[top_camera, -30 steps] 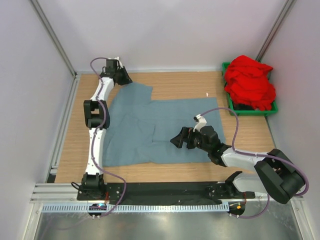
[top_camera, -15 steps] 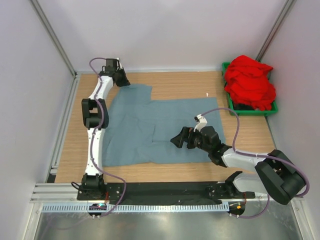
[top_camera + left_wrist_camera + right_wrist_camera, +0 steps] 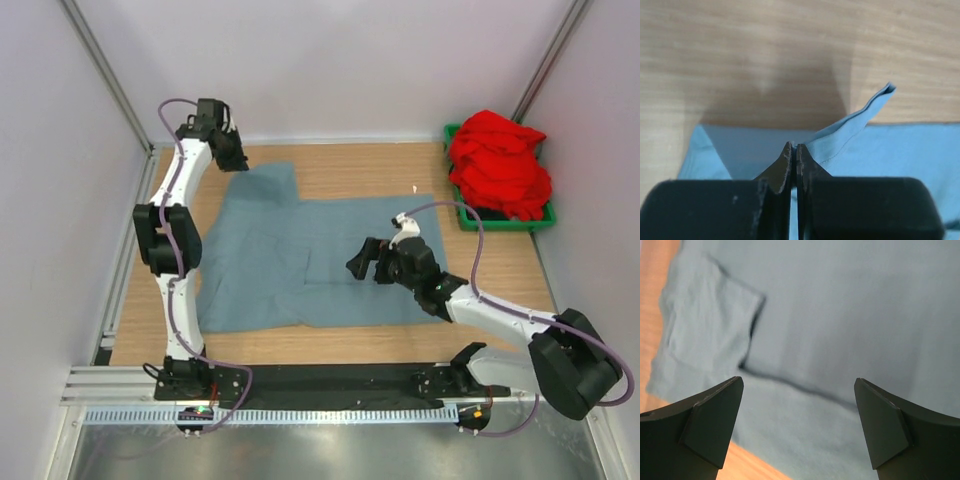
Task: Fold and stack the t-shirts
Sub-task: Fold the tshirt
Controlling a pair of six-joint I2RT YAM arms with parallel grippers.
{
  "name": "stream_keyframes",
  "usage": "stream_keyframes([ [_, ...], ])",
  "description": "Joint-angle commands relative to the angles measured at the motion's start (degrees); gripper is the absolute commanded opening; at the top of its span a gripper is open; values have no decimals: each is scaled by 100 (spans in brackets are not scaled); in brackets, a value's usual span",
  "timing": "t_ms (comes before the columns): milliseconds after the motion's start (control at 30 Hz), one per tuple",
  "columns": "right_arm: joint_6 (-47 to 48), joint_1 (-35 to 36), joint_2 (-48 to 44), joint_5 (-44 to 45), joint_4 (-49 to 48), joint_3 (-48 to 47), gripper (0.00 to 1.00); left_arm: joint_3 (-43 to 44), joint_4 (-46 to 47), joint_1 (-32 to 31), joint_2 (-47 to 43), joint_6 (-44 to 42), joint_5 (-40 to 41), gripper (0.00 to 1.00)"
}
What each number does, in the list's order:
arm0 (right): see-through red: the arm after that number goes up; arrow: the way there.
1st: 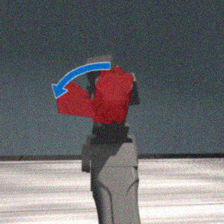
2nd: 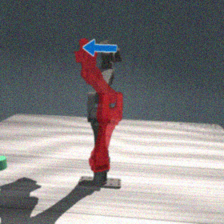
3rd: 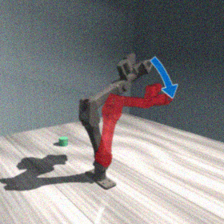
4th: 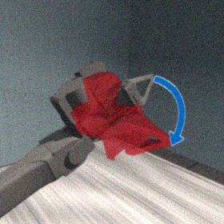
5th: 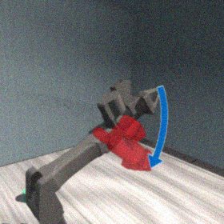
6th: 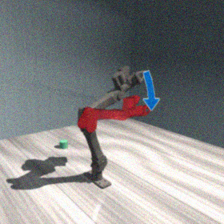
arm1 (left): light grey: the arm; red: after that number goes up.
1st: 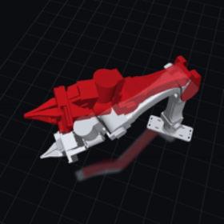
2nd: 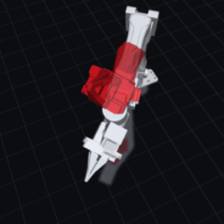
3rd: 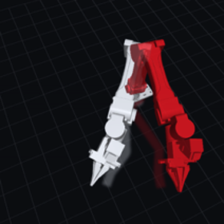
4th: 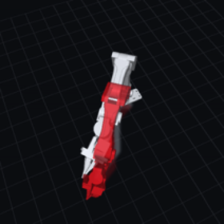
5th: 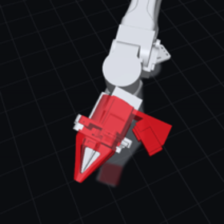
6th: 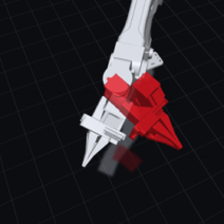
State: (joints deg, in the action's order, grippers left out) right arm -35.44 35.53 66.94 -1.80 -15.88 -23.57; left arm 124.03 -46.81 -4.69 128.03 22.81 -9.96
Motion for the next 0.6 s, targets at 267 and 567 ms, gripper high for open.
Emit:
stream_keyframes([
  [267,837,-941,1320,2379,4636,-5050,100,-3014,-980,-480,-2439,-163,504,0],
  [567,1065,-2401,4165,1263,5507,-7107,93,-4299,-567,-849,-3459,-189,644,0],
])
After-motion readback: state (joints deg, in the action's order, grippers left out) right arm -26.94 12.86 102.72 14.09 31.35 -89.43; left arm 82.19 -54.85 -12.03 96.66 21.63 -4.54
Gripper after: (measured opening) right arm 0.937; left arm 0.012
